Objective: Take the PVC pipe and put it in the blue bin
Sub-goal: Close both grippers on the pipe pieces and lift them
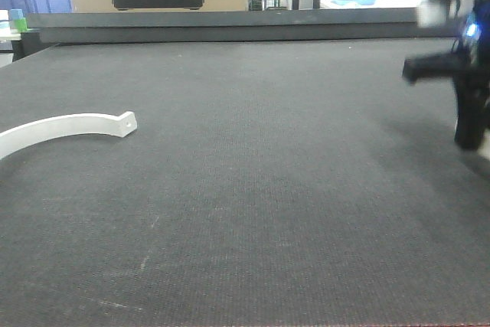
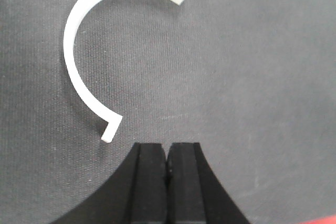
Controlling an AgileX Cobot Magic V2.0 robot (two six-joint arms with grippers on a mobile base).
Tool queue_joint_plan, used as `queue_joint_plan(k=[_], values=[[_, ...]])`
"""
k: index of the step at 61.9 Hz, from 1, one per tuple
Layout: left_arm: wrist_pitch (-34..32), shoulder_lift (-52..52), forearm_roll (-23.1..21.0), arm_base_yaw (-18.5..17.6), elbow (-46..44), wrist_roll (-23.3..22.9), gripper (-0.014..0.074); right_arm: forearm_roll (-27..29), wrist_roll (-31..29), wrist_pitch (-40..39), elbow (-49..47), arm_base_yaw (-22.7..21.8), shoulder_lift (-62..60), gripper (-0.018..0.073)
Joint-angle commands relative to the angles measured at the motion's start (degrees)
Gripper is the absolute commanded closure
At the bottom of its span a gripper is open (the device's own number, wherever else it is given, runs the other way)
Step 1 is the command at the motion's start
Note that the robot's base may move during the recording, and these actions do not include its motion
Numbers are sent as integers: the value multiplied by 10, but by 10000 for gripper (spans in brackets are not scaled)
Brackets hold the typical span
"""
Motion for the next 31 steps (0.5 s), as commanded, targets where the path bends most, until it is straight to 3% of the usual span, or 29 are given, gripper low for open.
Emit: queue_joint_plan(k=[1, 8, 31], values=[[13, 13, 28, 0, -17, -41, 707, -4, -7, 6, 0, 0, -44, 718], [33, 62, 73, 0, -40, -48, 707, -4, -7, 6, 0, 0, -93, 718], [30, 263, 144, 0, -171, -48, 707, -2, -7, 35, 1, 0, -152, 718]])
